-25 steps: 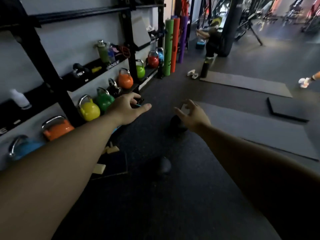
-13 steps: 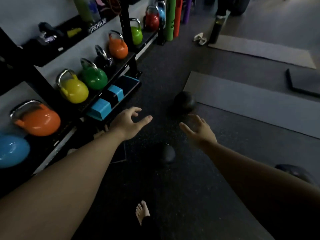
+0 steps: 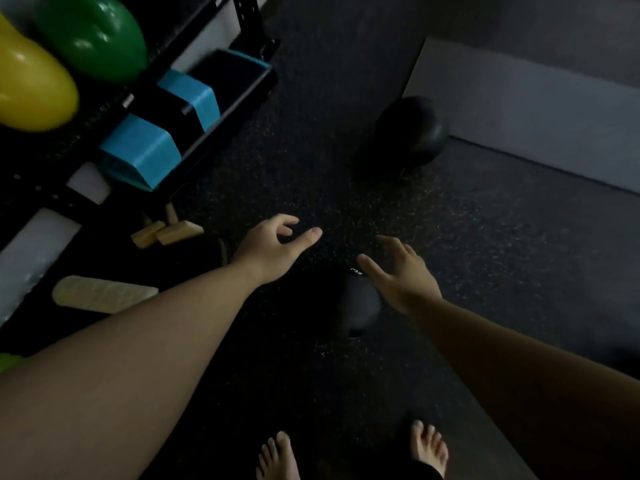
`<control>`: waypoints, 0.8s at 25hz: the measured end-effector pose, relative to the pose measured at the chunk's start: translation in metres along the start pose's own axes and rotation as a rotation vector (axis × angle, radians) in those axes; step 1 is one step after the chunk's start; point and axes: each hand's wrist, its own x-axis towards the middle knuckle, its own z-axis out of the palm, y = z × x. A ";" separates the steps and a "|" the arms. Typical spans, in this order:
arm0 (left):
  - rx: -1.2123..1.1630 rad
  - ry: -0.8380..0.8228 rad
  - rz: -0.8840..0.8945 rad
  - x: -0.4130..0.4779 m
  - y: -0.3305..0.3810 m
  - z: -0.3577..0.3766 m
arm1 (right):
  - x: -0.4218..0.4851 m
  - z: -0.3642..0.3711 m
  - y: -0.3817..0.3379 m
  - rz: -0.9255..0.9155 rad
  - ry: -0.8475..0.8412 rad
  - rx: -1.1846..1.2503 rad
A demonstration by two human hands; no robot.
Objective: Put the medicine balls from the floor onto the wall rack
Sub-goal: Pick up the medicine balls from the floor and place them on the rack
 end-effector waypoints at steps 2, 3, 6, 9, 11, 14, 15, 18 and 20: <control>-0.017 0.009 -0.036 0.052 -0.045 0.051 | 0.050 0.046 0.045 0.017 -0.016 -0.004; -0.035 0.013 -0.054 0.071 -0.067 0.073 | 0.069 0.067 0.066 0.024 -0.031 -0.001; -0.095 0.012 -0.146 0.111 -0.135 0.139 | 0.108 0.128 0.130 0.083 -0.071 0.029; -0.168 -0.019 -0.243 0.135 -0.182 0.188 | 0.129 0.171 0.171 0.131 -0.105 0.039; -0.214 -0.032 -0.281 0.154 -0.196 0.210 | 0.146 0.187 0.183 0.138 -0.117 0.068; -0.290 -0.033 -0.316 0.177 -0.202 0.228 | 0.164 0.196 0.189 0.149 -0.095 0.152; -0.319 -0.047 -0.345 0.180 -0.204 0.232 | 0.166 0.198 0.190 0.163 -0.092 0.195; -0.468 -0.124 -0.449 0.180 -0.213 0.242 | 0.165 0.206 0.191 0.242 -0.126 0.333; -0.556 -0.129 -0.479 0.179 -0.216 0.246 | 0.162 0.212 0.190 0.269 -0.096 0.396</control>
